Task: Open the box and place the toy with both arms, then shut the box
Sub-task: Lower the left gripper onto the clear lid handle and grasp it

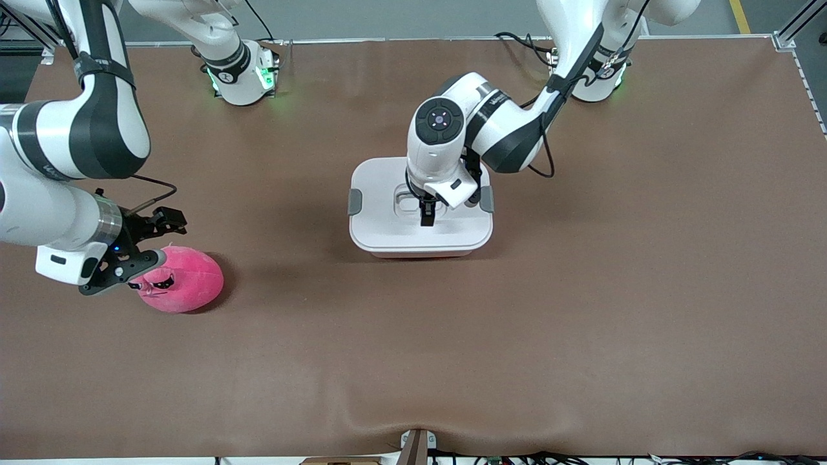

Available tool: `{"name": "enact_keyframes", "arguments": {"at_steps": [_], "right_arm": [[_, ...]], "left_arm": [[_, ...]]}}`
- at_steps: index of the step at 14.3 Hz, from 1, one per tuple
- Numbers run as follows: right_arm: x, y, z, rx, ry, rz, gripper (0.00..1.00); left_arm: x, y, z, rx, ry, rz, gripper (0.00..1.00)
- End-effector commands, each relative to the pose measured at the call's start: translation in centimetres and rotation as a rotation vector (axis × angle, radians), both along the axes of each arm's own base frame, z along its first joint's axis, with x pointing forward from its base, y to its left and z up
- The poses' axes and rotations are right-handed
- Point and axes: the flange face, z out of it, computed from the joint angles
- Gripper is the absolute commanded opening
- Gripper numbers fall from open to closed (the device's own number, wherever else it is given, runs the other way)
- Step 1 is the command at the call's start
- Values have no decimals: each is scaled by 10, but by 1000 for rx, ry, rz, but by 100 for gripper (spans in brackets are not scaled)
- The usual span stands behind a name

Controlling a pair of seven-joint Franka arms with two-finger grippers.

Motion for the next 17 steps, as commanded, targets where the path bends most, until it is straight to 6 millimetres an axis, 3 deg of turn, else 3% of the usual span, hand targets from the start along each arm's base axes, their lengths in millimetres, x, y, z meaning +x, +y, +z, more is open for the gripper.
{"name": "enact_keyframes", "arguments": {"at_steps": [1, 5, 7, 9, 11, 17], "right_arm": [[-1, 3, 2, -18, 9, 22, 100], [-1, 2, 2, -18, 9, 20, 100], [-1, 2, 3, -17, 8, 21, 100], [-1, 2, 2, -18, 9, 20, 100], [-1, 4, 1, -18, 11, 24, 100], [-3, 7, 0, -19, 23, 29, 100]], "left_arm": [[-4, -7, -8, 39, -43, 29, 83], [-3, -3, 0, 36, -49, 41, 34], [-1, 0, 6, 34, -52, 44, 15], [-2, -2, 4, 32, -53, 41, 5], [-1, -2, 5, 31, -54, 44, 0], [-6, -5, 19, 20, -66, 63, 0]]}}
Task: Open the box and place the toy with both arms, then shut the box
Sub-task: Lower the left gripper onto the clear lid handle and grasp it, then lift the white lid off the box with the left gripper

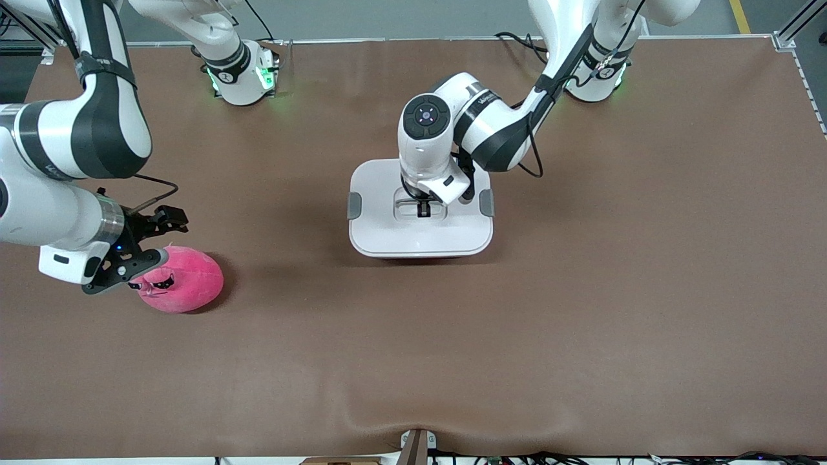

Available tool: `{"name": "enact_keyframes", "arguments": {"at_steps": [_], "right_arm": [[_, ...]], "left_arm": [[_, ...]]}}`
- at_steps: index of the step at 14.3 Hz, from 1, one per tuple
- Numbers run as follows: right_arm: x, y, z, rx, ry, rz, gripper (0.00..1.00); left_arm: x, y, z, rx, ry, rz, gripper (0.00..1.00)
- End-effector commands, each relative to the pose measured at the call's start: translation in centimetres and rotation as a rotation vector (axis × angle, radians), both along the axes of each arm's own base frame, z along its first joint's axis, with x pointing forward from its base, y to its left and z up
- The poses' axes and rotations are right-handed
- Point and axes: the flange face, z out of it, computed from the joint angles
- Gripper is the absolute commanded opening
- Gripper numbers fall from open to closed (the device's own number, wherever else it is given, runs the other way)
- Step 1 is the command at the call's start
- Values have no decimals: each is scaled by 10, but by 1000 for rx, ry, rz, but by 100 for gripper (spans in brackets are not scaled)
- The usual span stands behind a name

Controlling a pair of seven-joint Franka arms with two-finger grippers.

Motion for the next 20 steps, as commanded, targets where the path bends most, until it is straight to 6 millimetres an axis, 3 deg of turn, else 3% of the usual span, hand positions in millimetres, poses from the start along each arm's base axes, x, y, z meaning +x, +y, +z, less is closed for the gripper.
{"name": "enact_keyframes", "arguments": {"at_steps": [1, 5, 10, 14, 16, 17, 20], "right_arm": [[0, 6, 1, -19, 8, 27, 100], [3, 11, -12, -19, 24, 37, 100], [7, -3, -17, -27, 18, 14, 100], [15, -10, -40, -64, 24, 20, 100], [24, -28, -60, -57, -27, 19, 100], [22, -36, -74, -42, -38, 79, 100], [20, -45, -85, -9, -45, 242, 100]], "left_arm": [[-4, 0, 21, -6, -31, 37, 0], [-10, -1, 36, -12, -36, 29, 0], [-4, 15, 62, -6, -34, 34, 0], [12, 43, 79, 8, -24, 23, 0], [25, 62, 92, 4, -32, 33, 0], [29, 69, 99, -3, -41, 34, 0], [44, 99, 119, -1, -43, 35, 0]]}}
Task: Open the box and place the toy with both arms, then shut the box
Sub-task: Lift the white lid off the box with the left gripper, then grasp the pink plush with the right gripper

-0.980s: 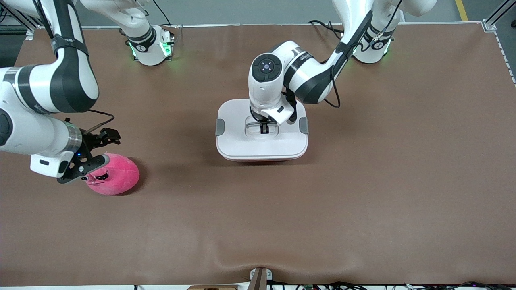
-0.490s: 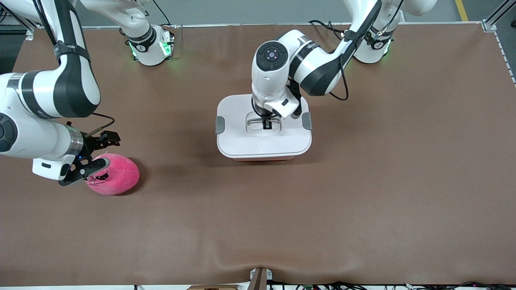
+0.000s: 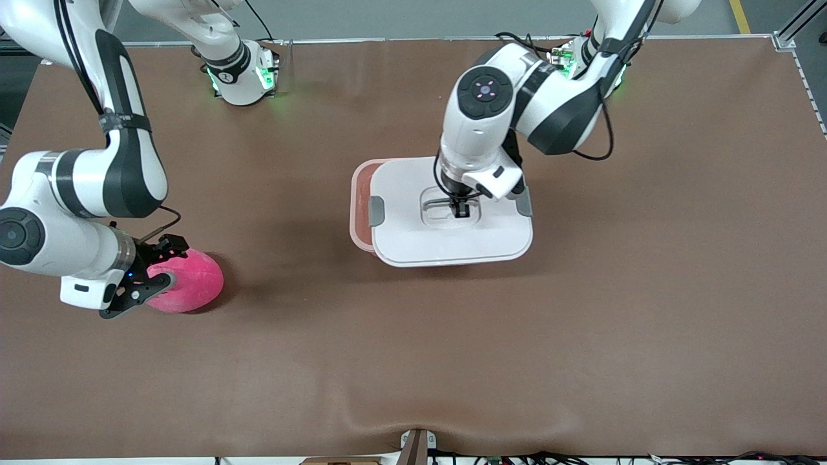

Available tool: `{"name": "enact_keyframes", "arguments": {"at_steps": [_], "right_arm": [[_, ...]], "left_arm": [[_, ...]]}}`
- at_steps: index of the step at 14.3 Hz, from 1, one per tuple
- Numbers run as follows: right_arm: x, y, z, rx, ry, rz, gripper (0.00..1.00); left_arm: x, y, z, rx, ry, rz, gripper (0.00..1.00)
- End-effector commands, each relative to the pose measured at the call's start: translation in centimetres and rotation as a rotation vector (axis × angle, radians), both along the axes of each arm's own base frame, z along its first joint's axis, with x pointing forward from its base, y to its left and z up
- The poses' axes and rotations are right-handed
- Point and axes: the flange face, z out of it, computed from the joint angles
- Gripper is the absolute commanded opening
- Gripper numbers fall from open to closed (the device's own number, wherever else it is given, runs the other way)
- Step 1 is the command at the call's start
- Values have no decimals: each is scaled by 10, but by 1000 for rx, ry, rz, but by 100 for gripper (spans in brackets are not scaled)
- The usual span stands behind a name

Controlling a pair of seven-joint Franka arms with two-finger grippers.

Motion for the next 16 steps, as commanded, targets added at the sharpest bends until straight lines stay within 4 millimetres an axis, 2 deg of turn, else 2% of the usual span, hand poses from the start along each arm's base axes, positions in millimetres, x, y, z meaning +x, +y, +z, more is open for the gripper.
{"name": "enact_keyframes", "arguments": {"at_steps": [1, 6, 7, 10, 13, 14, 15, 16], "right_arm": [[-6, -9, -4, 4, 1, 85, 100], [4, -28, -16, -18, -81, 165, 100], [3, -28, -23, -16, -67, 175, 100], [-3, -29, -40, -13, -34, 184, 100], [-5, -31, -61, -10, 5, 177, 100], [-5, -31, -63, -9, 9, 177, 80], [-5, -35, -66, -9, 15, 171, 56], [-6, -39, -68, -9, 18, 165, 36]], "left_arm": [[2, 27, 24, 24, 3, -22, 0], [19, 71, 45, 39, -2, -13, 0], [22, 82, 49, 38, -5, -15, 0], [28, 132, 63, 41, -10, -23, 0], [30, 158, 69, 41, -17, -40, 0], [32, 166, 72, 41, -18, -29, 0], [32, 173, 72, 43, -16, -38, 0], [26, 180, 70, 47, -11, -69, 0]]}}
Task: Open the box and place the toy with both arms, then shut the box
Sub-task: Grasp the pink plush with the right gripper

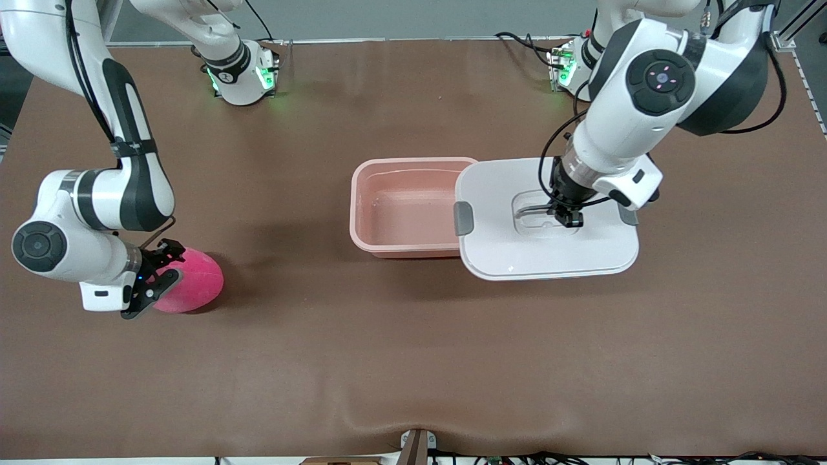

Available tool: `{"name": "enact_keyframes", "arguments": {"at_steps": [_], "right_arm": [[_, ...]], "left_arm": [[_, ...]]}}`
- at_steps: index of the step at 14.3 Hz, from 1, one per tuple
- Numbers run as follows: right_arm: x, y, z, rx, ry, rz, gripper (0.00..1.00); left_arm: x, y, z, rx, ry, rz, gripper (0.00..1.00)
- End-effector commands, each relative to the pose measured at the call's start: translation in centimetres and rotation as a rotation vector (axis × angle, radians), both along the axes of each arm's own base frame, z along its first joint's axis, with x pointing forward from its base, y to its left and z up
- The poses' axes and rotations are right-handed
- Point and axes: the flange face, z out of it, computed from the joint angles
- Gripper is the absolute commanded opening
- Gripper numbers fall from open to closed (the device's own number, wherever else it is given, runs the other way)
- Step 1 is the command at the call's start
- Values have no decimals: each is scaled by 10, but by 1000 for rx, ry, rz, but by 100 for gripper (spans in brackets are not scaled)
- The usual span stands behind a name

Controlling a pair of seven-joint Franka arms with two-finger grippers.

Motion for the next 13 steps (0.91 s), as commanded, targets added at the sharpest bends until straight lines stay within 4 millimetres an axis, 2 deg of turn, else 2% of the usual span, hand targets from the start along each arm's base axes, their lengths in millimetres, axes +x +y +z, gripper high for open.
{"name": "enact_keyframes", "arguments": {"at_steps": [1, 2, 5, 6, 11, 13], "right_arm": [[-1, -11, -7, -9, 11, 7, 15], [-1, -12, -8, -7, 15, 14, 0], [-1, -7, -6, 11, 35, 136, 0], [1, 1, -1, 14, 28, 179, 0], [1, 53, 49, 27, -14, 405, 0], [-7, 101, 71, -11, -23, 518, 0]], "left_arm": [[-17, 17, 4, 20, -5, -66, 0], [-14, 24, 5, 19, -6, -59, 0], [-8, 43, 11, 16, -17, -54, 0], [-7, 48, 12, 15, -18, -49, 0], [-8, 57, 12, 18, -13, -73, 0], [-7, 60, 11, 18, -12, -77, 0]]}}
